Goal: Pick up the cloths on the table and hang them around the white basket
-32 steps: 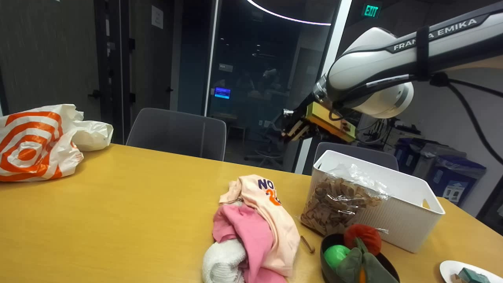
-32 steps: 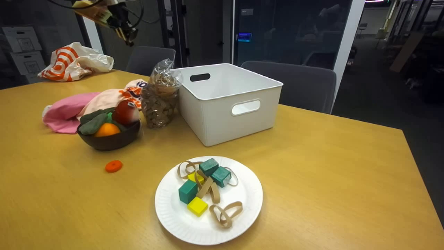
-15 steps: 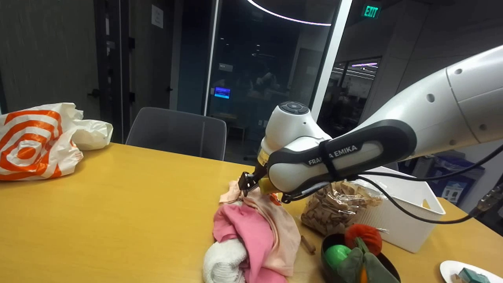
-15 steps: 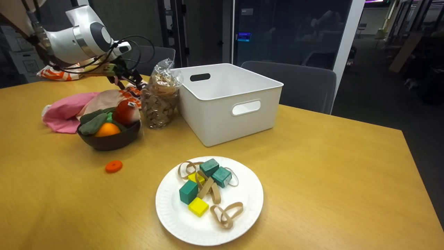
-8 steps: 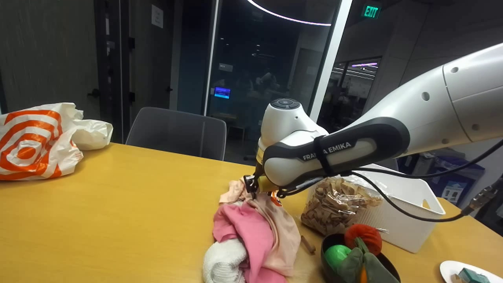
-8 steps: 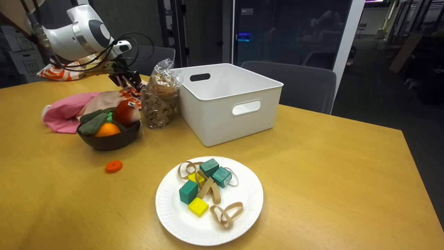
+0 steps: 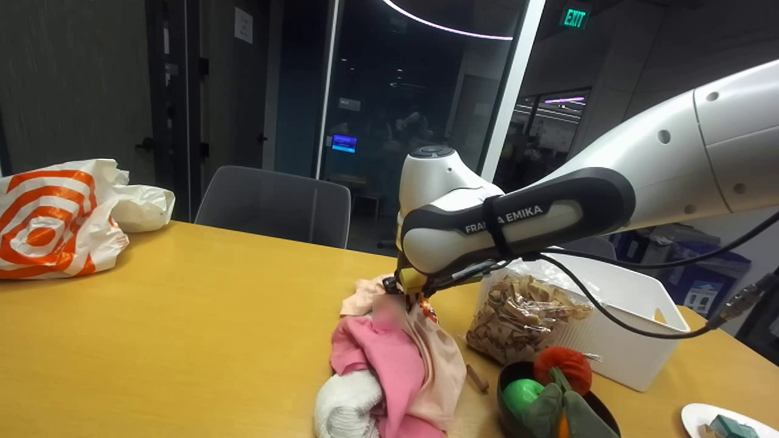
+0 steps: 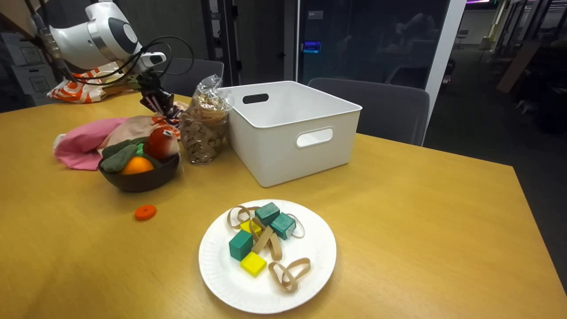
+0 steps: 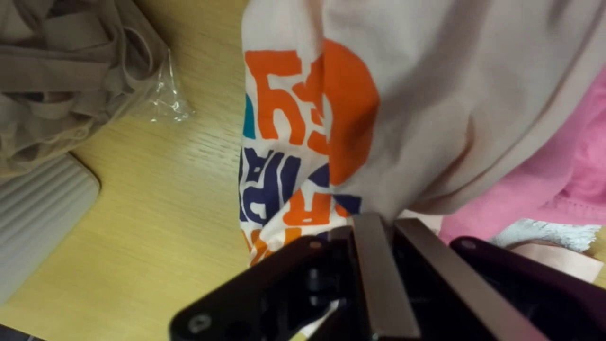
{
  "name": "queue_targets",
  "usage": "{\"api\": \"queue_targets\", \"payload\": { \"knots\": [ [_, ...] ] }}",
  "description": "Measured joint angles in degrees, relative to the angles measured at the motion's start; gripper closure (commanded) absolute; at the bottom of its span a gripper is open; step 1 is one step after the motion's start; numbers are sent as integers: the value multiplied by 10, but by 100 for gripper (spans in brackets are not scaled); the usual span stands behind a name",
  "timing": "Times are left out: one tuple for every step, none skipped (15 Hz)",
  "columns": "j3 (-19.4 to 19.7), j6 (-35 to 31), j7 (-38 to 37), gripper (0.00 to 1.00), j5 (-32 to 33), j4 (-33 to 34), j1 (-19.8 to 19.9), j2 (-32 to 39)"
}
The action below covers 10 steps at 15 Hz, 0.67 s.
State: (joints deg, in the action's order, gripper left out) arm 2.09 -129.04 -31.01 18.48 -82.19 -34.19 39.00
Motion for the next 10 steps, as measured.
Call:
{"api": "queue_targets", "payload": {
  "knots": [
    [-6,7,2,94,-5,2,4,-2],
    [-14,12,5,93,-13,5,8,-3],
    [-21,16,11,93,-22,7,13,-6],
    [-30,17,16,93,-32,7,19,-11],
    [-37,18,22,94,-42,8,26,-17],
    [-44,19,28,94,-51,8,33,-24],
    [-51,19,34,94,-60,7,40,-31],
    [-57,19,39,94,-69,7,48,-39],
    [-63,19,46,94,-79,7,56,-47],
    [-70,19,54,94,-93,7,66,-56]
  ]
}}
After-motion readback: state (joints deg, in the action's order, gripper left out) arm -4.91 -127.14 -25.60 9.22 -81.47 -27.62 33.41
